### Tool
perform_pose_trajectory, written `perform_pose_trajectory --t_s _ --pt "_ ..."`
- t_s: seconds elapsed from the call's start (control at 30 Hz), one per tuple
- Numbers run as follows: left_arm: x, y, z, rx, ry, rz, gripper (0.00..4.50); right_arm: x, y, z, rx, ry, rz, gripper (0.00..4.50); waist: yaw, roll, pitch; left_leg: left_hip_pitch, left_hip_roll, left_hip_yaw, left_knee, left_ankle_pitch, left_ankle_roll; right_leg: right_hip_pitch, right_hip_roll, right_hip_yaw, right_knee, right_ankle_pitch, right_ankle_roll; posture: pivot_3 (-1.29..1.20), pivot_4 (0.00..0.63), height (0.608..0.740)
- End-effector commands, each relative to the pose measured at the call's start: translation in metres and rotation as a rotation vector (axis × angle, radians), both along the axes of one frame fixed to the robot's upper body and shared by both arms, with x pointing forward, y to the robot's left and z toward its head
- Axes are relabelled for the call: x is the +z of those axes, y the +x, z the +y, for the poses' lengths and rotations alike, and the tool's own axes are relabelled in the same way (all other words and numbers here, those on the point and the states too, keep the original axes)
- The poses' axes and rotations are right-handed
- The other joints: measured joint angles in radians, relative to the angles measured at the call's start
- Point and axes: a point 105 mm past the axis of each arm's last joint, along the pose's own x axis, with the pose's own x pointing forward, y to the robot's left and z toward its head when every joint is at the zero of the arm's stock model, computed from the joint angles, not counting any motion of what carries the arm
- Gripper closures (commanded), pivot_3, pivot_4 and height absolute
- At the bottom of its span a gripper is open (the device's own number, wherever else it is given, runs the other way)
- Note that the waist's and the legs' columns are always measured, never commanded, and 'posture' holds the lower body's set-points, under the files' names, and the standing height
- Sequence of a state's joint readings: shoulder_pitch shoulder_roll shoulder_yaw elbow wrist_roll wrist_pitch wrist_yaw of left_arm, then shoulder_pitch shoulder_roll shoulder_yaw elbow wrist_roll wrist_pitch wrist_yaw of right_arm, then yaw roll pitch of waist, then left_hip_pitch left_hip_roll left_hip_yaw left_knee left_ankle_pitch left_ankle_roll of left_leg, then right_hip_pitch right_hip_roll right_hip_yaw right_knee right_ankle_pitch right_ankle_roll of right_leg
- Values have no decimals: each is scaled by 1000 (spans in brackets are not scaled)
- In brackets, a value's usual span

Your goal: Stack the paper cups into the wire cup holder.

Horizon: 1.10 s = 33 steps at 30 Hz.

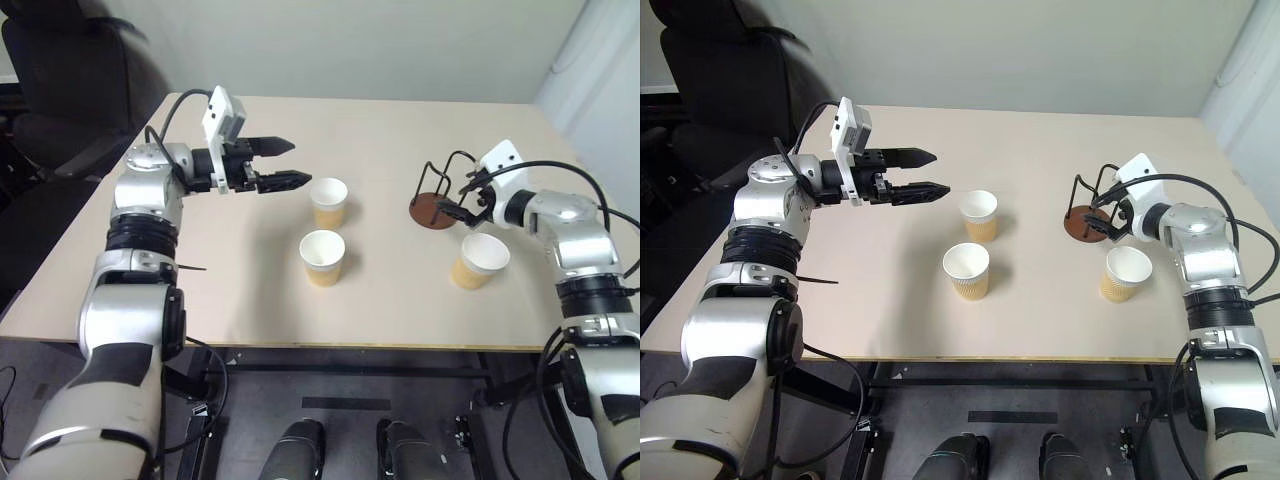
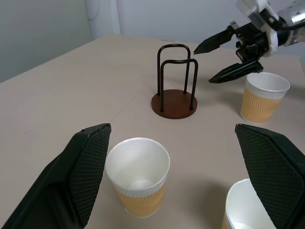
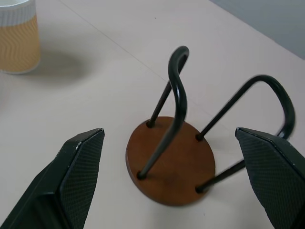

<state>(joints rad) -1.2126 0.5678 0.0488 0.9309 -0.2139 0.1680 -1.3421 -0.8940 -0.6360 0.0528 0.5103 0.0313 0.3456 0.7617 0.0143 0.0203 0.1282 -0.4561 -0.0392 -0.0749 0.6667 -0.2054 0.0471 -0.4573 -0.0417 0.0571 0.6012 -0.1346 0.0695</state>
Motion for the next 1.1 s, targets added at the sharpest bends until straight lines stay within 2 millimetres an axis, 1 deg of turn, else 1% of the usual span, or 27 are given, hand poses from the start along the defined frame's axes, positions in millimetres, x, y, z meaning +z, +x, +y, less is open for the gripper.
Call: perform_pose_trajectory --t_s 0.03,0.17,0.3,0.6,0.7,0.73,0.9,1.03,1.07,1.1 --pt "23 -4 -1 -9 -22 -79 42 18 7 -5 -16 -34 -68 0 1 0 0 0 0 0 0 0 0 0 0 0 0 0 0 0 150 740" --pt "23 -5 1 -5 -22 -80 42 20 12 -8 -24 -53 -76 0 0 0 0 0 0 0 0 0 0 -1 0 0 0 0 0 0 150 740" --pt "24 -5 3 1 -19 -82 42 17 16 -6 -21 -61 -77 0 0 0 0 0 0 0 0 -1 -1 -1 0 0 1 0 -1 0 150 740" --pt "27 -6 6 11 -12 -88 42 13 20 6 8 -52 -66 0 -1 0 0 0 0 0 0 -1 -1 -2 0 0 3 -1 -2 0 150 740" --pt "27 -5 6 11 -12 -87 0 11 20 11 12 -41 -63 589 -1 0 0 0 0 0 0 -1 -2 -2 0 0 3 -1 -2 0 150 740" --pt "27 -5 5 11 -12 -86 0 11 20 13 13 -36 -62 907 -1 0 0 0 0 0 0 -1 -2 -2 0 0 3 -1 -2 0 150 740" --pt "26 -4 5 10 -11 -82 0 7 20 19 20 -20 -42 2751 0 0 0 0 0 0 0 -2 -2 -2 0 -1 4 -2 -3 0 150 740" --pt "25 -4 5 9 -6 -73 0 0 16 23 44 -6 7 4244 -1 0 0 0 0 0 0 -2 -3 -3 0 -1 5 -2 -4 0 150 740" --pt "24 -4 5 7 -2 -69 0 -1 15 23 49 -1 18 4491 -1 0 0 0 0 0 0 -2 -3 -3 0 -1 5 -2 -4 0 150 740" --pt "23 -5 5 4 4 -64 0 -1 14 23 57 7 31 4491 -1 0 0 0 0 0 -1 -2 -3 -3 0 -1 5 -2 -4 0 150 740"
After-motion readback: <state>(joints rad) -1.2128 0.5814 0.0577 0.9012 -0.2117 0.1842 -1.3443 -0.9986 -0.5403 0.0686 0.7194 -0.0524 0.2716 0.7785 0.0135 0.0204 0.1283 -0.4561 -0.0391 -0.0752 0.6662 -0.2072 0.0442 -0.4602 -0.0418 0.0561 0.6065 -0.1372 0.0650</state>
